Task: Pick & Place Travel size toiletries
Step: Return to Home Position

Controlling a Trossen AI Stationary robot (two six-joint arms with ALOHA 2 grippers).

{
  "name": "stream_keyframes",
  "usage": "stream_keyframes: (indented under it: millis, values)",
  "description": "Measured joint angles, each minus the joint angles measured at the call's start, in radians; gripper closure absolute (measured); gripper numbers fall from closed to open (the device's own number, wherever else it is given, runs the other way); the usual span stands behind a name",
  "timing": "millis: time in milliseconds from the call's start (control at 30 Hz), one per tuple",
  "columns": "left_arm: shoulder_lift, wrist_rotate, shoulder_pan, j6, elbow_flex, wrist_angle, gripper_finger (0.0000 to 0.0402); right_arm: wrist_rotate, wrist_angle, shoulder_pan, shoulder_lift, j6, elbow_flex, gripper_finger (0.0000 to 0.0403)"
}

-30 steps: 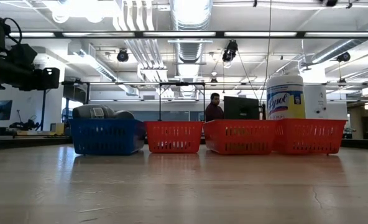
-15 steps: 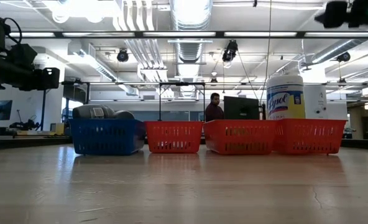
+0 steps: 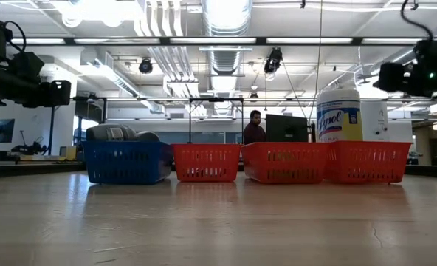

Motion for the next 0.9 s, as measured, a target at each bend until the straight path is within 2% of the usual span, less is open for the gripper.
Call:
stream_keyframes:
  millis: [133,300,567,900]
  values:
    - [0.000,0.000,0.000,0.000,0.000,0.000,0.0307,0.055,-0.120,0.000,0.000,-0.028,-0.001,0.0053]
    - [0.000,-0.001,0.000,0.000,0.002,-0.001,0.0307,0.071,-0.169,0.000,0.001,-0.021,-0.001,0.0041]
    - [0.000,-0.001,0.000,0.000,0.003,-0.001,0.0307,0.070,-0.183,0.001,0.003,0.080,-0.001,0.0039]
    - [0.000,-0.001,0.000,0.000,0.004,-0.002,0.0307,0.069,-0.183,0.001,0.002,0.050,-0.001,0.0039]
